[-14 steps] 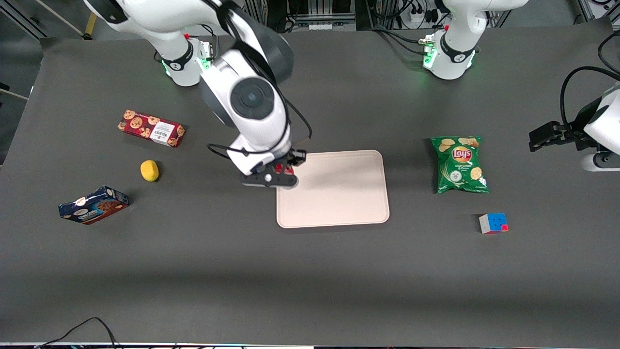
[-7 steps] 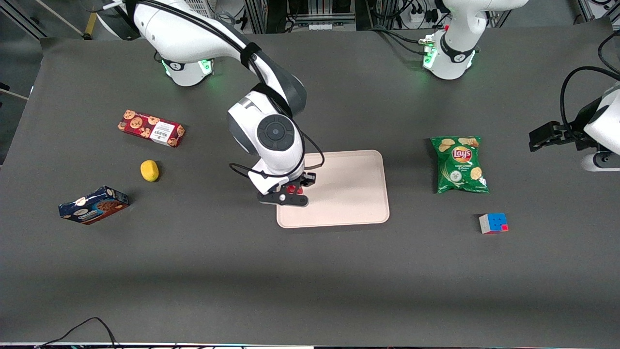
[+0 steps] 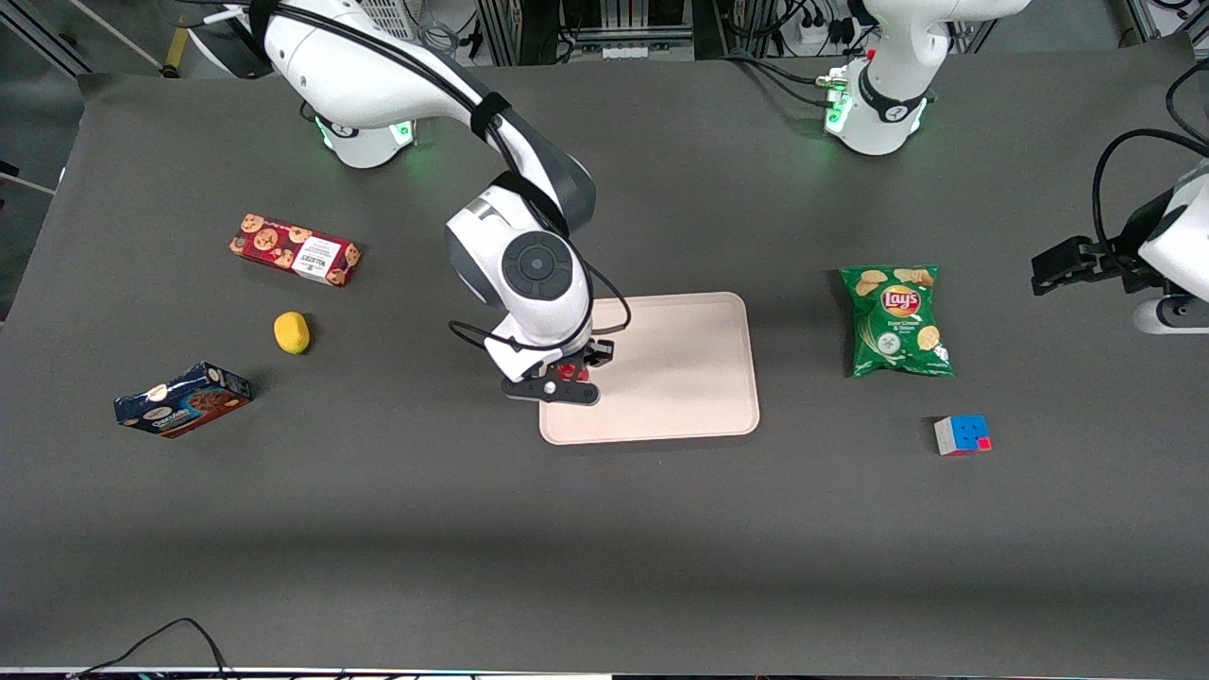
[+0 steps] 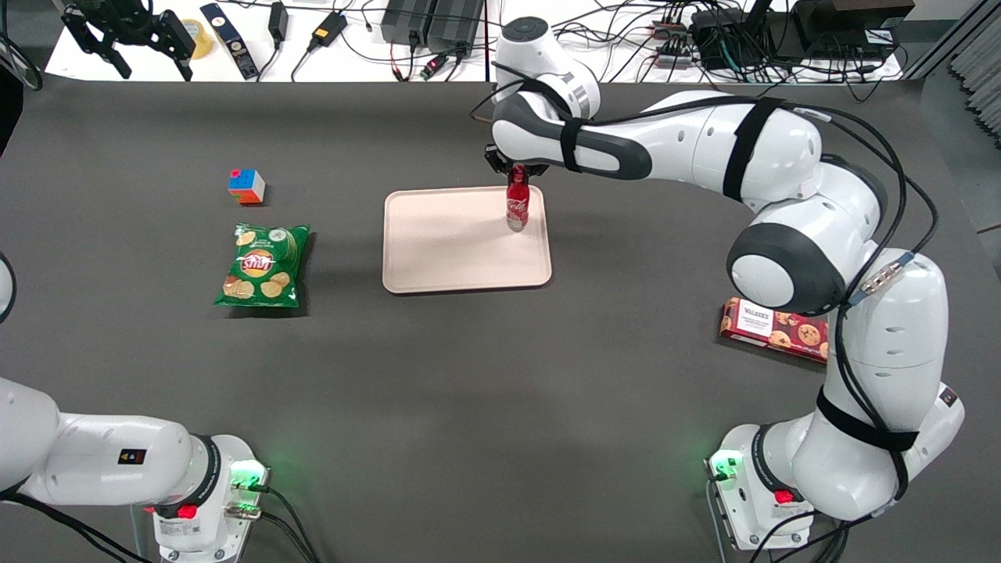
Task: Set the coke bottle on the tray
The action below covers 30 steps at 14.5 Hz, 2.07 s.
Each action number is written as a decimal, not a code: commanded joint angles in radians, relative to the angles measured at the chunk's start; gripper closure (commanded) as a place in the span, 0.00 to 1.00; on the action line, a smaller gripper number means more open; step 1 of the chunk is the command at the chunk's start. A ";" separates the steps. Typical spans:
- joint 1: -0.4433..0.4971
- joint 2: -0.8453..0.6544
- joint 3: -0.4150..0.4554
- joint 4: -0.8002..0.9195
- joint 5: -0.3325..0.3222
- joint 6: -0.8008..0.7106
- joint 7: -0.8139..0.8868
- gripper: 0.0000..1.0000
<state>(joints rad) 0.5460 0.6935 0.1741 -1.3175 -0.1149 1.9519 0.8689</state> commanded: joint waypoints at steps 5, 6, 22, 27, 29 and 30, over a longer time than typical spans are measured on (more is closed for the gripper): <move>-0.018 -0.018 0.002 -0.014 -0.011 0.022 0.030 0.00; -0.024 -0.035 0.004 -0.014 -0.009 0.022 0.022 0.00; -0.609 -0.540 0.051 -0.158 0.130 -0.238 -0.732 0.00; -0.629 -0.563 0.021 -0.155 0.124 -0.320 -0.768 0.00; -0.636 -0.581 0.018 -0.160 0.123 -0.373 -0.774 0.00; -0.644 -0.588 0.013 -0.161 0.123 -0.393 -0.775 0.00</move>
<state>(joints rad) -0.0876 0.1553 0.1989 -1.4460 -0.0023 1.6096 0.1214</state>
